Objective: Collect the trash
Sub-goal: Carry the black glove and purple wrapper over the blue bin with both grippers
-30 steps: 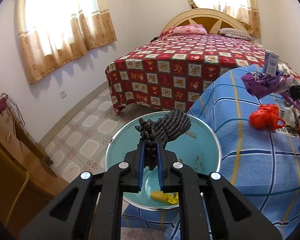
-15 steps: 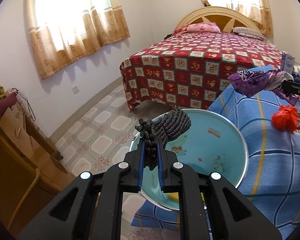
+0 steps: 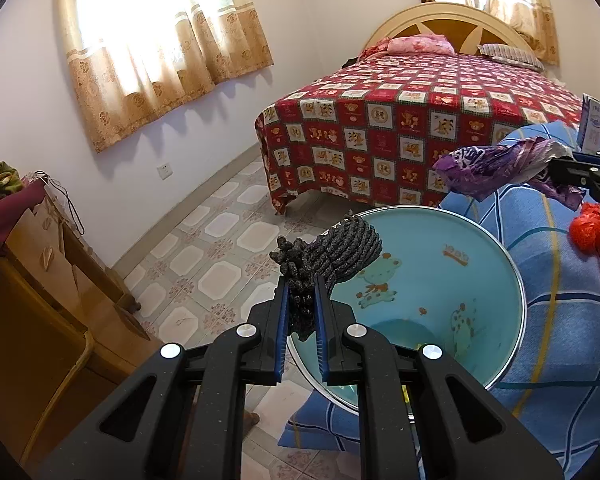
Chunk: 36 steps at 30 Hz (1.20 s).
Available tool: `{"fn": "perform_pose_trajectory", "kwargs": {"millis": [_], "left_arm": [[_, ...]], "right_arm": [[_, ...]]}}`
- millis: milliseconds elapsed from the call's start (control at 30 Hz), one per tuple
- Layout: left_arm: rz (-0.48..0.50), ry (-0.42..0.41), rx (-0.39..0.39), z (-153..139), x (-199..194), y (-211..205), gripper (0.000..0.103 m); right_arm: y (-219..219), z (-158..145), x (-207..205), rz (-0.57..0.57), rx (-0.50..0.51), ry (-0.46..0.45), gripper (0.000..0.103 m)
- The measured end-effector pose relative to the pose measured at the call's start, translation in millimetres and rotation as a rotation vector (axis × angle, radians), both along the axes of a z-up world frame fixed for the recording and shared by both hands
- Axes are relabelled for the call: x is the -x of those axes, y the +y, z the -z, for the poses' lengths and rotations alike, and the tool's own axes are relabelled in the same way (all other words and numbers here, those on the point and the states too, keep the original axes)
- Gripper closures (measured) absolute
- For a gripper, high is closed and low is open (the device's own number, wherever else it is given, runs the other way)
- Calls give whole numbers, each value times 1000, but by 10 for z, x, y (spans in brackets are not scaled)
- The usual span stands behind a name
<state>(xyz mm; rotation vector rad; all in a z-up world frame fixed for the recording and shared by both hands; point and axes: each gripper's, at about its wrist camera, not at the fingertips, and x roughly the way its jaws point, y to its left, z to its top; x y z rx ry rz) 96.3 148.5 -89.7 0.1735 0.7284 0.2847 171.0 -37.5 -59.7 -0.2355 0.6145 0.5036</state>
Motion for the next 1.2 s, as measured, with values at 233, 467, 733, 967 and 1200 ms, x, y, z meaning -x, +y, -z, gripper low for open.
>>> {"fn": "perform_pose_trajectory", "kwargs": {"millis": [233,467,733,967,1200], "left_arm": [[-2,2,0,5,-2,8,91],[-1,4,1,3,-8,15,91],[-1,4,2,5,-12,18,91],[-1,4,2,2,-12,17,91],[-1,4,2,0,-12,18,91]], "right_arm": [[75,57,-11,-14,20,8,89],[101,64,-16,-21,25,8,89],[126,65,8,-28,29,5,89],[163,63,43,-36,34,2,89],[173,63,45,-36,35,1,89]]}}
